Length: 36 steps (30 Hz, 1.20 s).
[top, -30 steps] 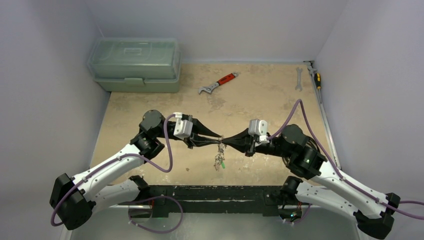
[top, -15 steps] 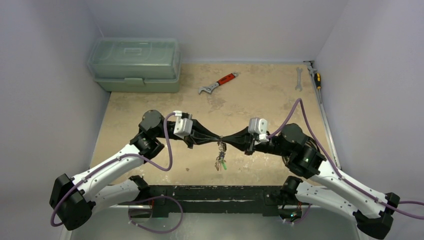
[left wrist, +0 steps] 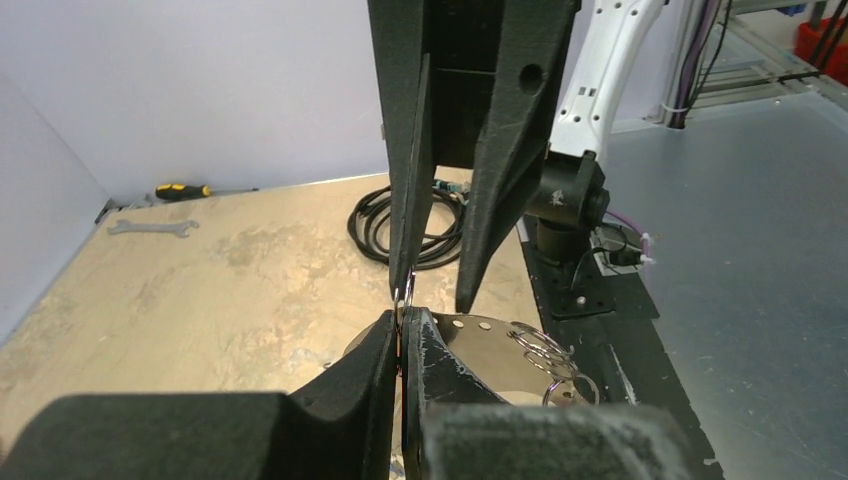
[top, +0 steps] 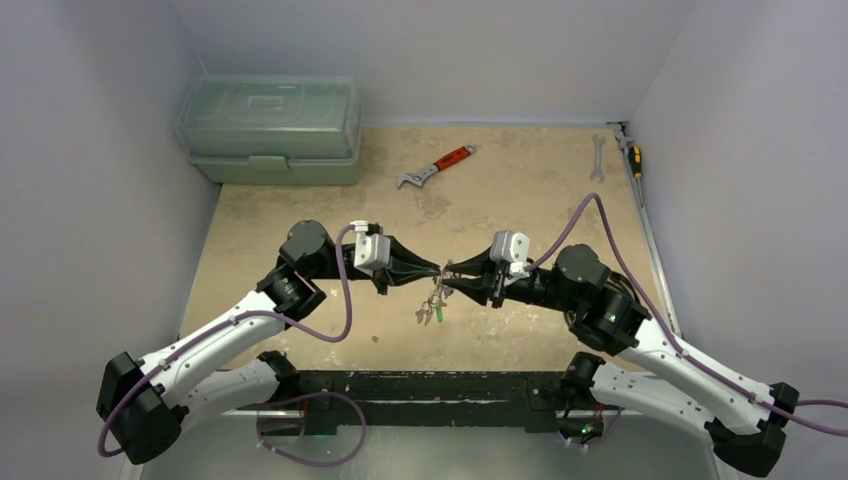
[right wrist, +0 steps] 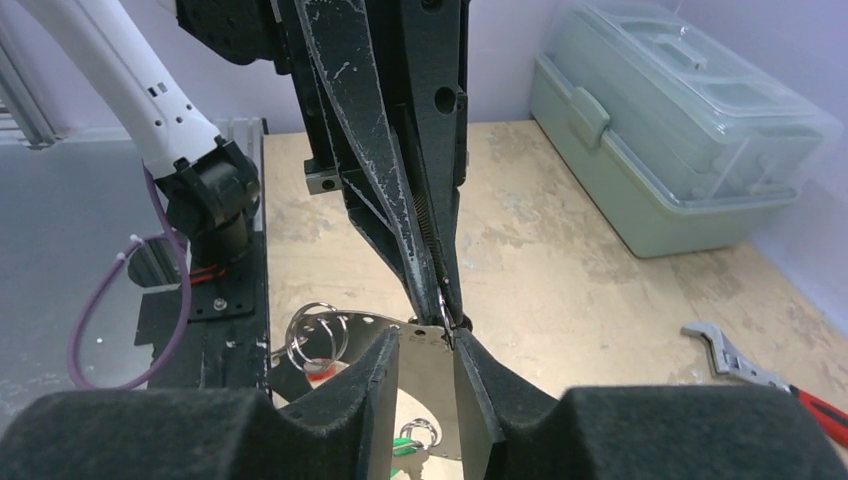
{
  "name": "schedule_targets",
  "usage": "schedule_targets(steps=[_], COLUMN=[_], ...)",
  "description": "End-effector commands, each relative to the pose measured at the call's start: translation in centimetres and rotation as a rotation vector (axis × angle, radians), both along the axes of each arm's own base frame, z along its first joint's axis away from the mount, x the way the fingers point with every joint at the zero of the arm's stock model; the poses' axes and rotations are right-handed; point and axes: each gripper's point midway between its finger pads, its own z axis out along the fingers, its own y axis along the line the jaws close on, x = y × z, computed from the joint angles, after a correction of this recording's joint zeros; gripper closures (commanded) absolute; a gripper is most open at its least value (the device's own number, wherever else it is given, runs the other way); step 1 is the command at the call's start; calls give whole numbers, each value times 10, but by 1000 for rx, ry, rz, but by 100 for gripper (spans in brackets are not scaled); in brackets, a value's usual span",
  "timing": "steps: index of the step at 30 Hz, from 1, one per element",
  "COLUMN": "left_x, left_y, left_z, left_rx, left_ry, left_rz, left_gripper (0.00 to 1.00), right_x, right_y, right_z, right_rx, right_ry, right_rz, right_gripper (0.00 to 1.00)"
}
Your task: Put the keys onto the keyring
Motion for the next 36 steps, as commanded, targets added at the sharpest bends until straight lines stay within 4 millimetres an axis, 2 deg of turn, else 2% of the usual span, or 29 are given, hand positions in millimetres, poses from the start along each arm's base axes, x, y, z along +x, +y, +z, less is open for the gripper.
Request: schedule_targets(steps=[1,7,15,25,36], left_x=[9,13,14,16,14], left_y=[3,4,3,2,-1], left_z=[20,14,10,5,1], left_rx=[-32,3,27,47,62], left_ry=[-83,-93,-81,-72,-62], left_rz=[64,86,81,84,74], left_gripper=[100,100,100,100,100], right_x=[3,19,27,27,27], right_y=[-8,-17,-14,-2,4], right_z=[25,17,-1,-1,1], right_rx=[15,-81,-231,-233,-229], right_ry=[-33,-35,-27,-32,-35], right_rz=[-42,-131,-128,-79,-63], right_gripper=[69,64,63,66,71])
